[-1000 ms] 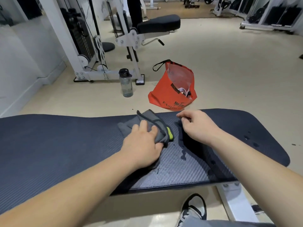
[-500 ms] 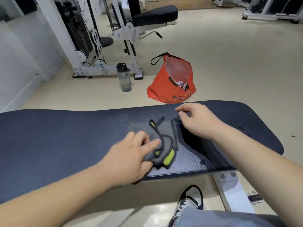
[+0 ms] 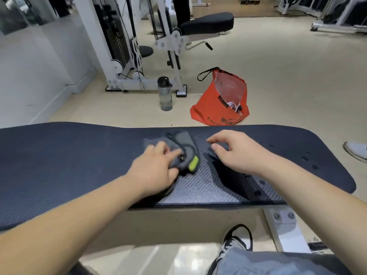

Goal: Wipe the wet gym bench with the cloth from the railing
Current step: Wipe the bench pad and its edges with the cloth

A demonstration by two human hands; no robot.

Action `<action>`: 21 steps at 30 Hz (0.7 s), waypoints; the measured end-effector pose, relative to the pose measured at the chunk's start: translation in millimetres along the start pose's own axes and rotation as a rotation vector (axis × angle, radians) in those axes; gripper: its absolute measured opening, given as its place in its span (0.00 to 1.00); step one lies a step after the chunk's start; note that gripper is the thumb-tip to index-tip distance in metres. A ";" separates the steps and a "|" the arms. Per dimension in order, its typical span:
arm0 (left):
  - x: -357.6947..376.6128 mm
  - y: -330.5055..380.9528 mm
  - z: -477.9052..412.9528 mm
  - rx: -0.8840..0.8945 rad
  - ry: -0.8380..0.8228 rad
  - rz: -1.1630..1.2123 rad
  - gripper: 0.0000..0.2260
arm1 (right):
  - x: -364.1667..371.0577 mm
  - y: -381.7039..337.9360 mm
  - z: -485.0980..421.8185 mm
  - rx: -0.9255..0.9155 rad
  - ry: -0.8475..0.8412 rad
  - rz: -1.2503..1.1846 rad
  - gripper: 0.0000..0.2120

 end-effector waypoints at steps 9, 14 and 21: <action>-10.1 42.2 24.9 0.002 -0.232 0.458 0.32 | 14.1 -39.2 8.3 -0.226 -0.024 0.023 0.16; -44.2 -53.3 28.2 -0.368 0.142 0.691 0.13 | 64.0 -75.4 40.3 -0.407 -0.285 0.133 0.28; -38.3 -32.5 10.4 -0.100 0.187 0.459 0.14 | 64.2 -27.4 10.9 -0.308 -0.201 0.267 0.32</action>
Point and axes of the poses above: each hand's wrist, its own z-axis away from the middle knuckle, its own x-axis out of the palm, y = z × x, the point moved 9 cm from there along -z, towards the middle knuckle, and after that the axes turned 11 degrees about y, right-handed, at the moved point
